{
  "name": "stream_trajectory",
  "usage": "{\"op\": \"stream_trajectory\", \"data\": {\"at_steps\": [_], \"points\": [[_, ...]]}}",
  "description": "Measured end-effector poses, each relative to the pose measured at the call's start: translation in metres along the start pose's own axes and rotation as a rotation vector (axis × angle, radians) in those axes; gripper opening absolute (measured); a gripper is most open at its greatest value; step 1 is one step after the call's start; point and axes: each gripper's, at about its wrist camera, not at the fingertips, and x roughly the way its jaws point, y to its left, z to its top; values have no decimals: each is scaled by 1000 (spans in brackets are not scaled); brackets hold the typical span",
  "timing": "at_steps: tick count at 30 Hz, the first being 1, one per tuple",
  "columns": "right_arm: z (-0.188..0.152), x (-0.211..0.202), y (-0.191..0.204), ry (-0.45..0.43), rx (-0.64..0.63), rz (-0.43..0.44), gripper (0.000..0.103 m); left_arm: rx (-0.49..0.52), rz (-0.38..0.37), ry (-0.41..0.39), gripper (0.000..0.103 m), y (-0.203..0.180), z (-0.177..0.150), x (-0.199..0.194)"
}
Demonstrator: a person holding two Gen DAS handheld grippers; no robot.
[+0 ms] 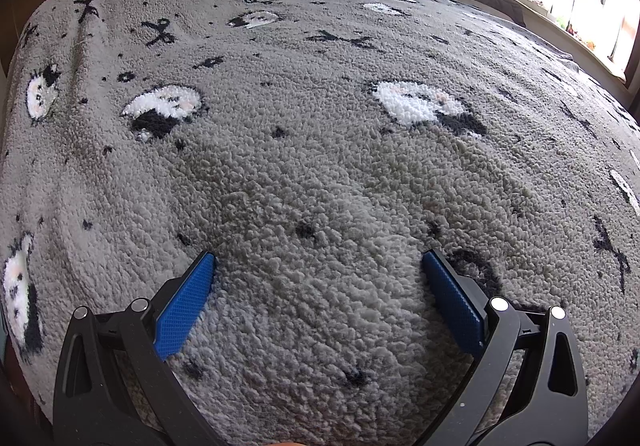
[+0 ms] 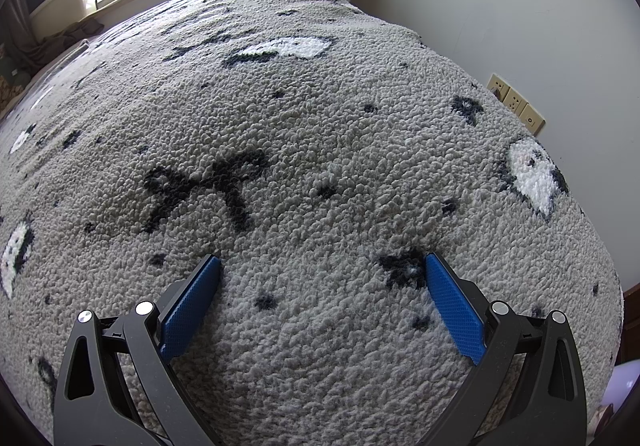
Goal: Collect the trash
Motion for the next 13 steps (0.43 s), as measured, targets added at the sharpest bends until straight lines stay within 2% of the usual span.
{"op": "stream_trajectory", "data": {"at_steps": [13], "points": [[0,0,0,0,0,0,101,3,4,0,97,0,1,0]]}}
